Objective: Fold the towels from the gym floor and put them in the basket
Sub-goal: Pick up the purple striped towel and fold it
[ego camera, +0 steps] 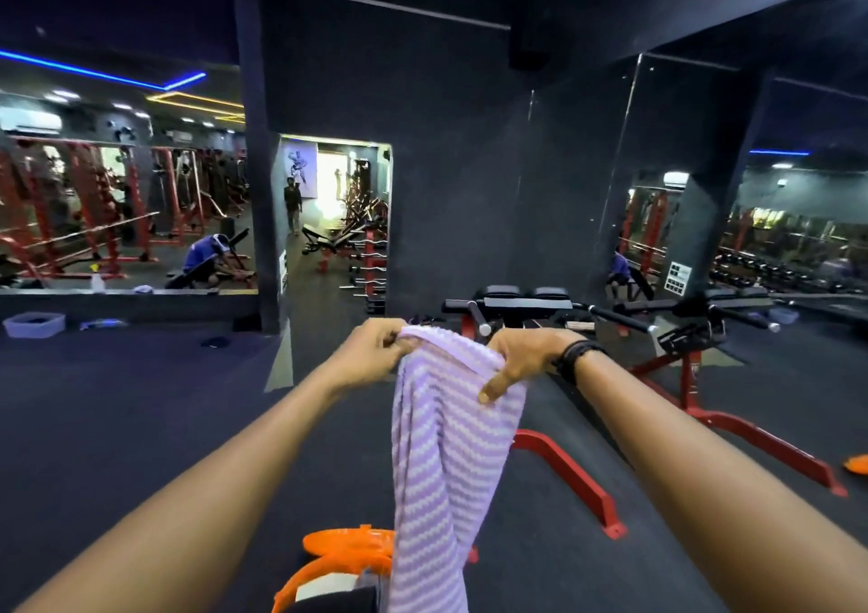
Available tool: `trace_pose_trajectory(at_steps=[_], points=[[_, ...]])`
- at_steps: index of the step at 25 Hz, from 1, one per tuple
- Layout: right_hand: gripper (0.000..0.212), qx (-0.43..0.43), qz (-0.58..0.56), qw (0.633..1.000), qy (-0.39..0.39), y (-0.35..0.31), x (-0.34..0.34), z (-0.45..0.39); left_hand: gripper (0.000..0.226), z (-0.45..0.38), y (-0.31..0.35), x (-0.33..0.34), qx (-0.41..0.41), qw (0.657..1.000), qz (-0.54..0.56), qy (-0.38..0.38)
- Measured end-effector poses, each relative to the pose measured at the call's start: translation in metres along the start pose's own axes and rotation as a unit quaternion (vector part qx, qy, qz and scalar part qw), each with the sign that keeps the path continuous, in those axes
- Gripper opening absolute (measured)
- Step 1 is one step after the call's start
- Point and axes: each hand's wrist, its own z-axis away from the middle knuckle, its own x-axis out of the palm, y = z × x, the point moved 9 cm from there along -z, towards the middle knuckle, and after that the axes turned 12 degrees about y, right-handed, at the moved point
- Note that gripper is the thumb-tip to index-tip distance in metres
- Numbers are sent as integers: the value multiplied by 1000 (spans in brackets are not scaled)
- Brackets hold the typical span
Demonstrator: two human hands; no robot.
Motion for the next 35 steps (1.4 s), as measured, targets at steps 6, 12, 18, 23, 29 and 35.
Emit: trace_pose_trajectory(at_steps=[6, 12, 18, 23, 29, 35], points=[[23, -76, -281, 947, 132, -19, -54, -88, 27, -39, -52, -70, -54, 986, 48, 149], [45, -174, -320, 907, 213, -73, -66, -141, 27, -62, -53, -77, -60, 977, 114, 171], [16, -227, -281, 922, 141, -88, -43, -177, 55, -96, -62, -86, -34, 965, 159, 208], [21, -96, -386, 856, 332, -38, -75, -215, 50, -115, -94, -82, -69, 981, 155, 90], [34, 25, -432, 774, 461, -3, -116, -225, 28, -124, -144, -83, -69, 996, 35, 36], [18, -111, -212, 953, 188, -90, -53, -249, 18, -187, -88, -131, -1, 977, 149, 151]])
